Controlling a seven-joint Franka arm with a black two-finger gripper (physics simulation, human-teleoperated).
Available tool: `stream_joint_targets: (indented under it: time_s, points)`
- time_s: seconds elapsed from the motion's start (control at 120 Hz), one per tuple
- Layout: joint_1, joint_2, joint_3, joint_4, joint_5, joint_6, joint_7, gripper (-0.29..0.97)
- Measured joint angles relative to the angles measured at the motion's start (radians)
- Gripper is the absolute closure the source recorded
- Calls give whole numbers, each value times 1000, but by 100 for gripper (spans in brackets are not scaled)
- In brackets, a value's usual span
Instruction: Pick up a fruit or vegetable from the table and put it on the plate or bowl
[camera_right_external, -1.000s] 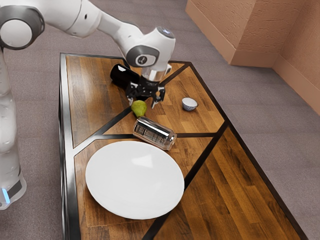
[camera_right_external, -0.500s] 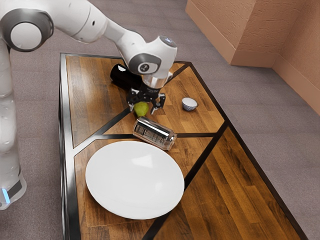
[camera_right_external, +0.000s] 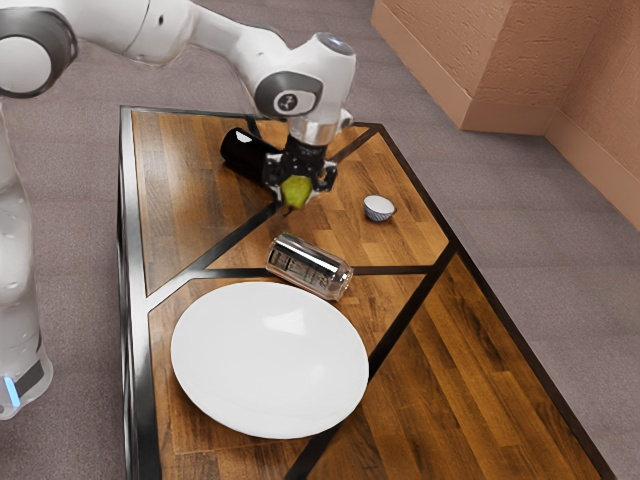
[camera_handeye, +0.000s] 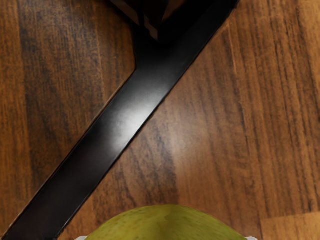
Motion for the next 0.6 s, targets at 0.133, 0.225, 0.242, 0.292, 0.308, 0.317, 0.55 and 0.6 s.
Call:
stream_joint_targets:
  time_s: [0.133, 0.225, 0.242, 0.292, 0.308, 0.317, 0.55, 0.6]
  points:
    - [-6, -140, -9, 3, -41, -89, 18, 42]
    - [-68, -245, -16, -12, -94, -177, 30, 42]
    - [-79, -258, -21, -18, -102, -191, 32, 42]
    - [-98, -290, -61, -40, -125, -229, 35, 42]
    - [-102, -296, -75, -46, -132, -241, 35, 42]
    - [-103, -299, -83, -48, -135, -247, 36, 42]
    - [-111, -281, -397, -70, -257, -301, 30, 42]
    - [-110, -213, -460, -40, -274, -288, 23, 42]
